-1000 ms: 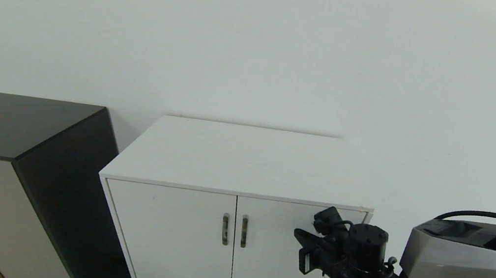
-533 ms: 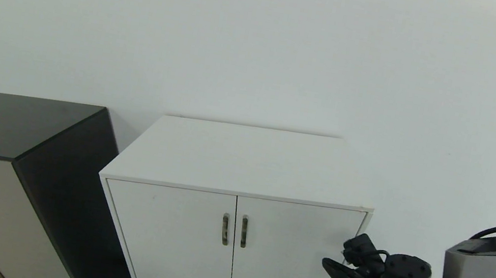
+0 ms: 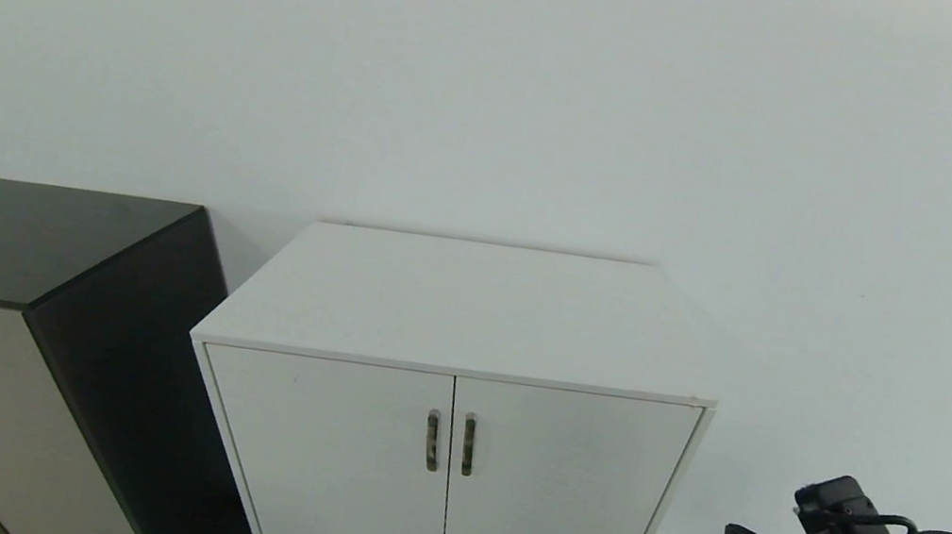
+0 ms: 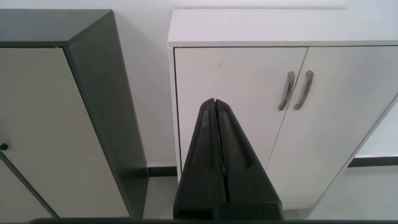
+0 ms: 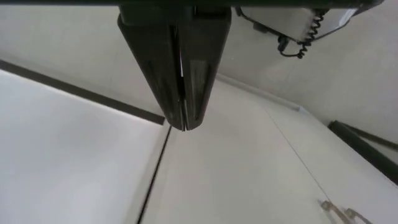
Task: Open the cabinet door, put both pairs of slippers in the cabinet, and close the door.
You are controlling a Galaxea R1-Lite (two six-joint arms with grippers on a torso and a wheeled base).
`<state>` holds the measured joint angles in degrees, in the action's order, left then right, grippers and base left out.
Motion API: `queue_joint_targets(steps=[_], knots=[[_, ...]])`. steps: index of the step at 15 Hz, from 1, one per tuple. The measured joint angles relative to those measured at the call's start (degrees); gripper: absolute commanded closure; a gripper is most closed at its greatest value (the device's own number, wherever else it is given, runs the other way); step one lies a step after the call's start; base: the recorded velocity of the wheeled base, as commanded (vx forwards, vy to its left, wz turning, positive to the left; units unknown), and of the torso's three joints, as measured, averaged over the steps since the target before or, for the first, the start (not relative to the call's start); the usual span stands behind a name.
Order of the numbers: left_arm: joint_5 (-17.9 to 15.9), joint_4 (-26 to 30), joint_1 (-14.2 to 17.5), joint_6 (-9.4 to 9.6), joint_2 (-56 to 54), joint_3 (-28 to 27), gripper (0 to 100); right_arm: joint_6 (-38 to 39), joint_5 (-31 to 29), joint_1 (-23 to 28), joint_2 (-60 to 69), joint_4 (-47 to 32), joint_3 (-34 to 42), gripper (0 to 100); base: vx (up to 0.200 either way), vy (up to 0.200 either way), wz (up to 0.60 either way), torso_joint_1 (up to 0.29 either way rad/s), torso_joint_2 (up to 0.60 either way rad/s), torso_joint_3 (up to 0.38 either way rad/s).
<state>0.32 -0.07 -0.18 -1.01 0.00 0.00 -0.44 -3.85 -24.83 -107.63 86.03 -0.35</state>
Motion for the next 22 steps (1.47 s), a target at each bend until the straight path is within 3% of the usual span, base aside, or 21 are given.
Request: queue_joint_targets(steps=[5,12,15,17,22], knots=[[0.0,0.0,0.0,-0.02,0.0,0.0,100,0.0,-0.5,0.4,16.3,-20.9,0.4,100,0.0,0.0,0.0,0.0,0.0,0.0],[0.0,0.0,0.0,-0.02,0.0,0.0,100,0.2,0.0,0.5,55.9,-65.0,0.4,100,0.0,0.0,0.0,0.0,0.0,0.0],[0.0,0.0,0.0,0.01,0.0,0.0,100,0.7,0.0,0.5,73.3,-80.2,0.1,100,0.0,0.0,0.0,0.0,0.0,0.0],[0.0,0.0,0.0,0.0,0.0,0.0,100,2.7,1.2,0.7,82.0,-85.4,-0.3,100,0.0,0.0,0.0,0.0,0.0,0.0],[0.0,0.0,0.0,-0.02,0.0,0.0,100,0.8,4.8,1.3,89.6,-86.0,0.3,100,0.0,0.0,0.0,0.0,0.0,0.0]])
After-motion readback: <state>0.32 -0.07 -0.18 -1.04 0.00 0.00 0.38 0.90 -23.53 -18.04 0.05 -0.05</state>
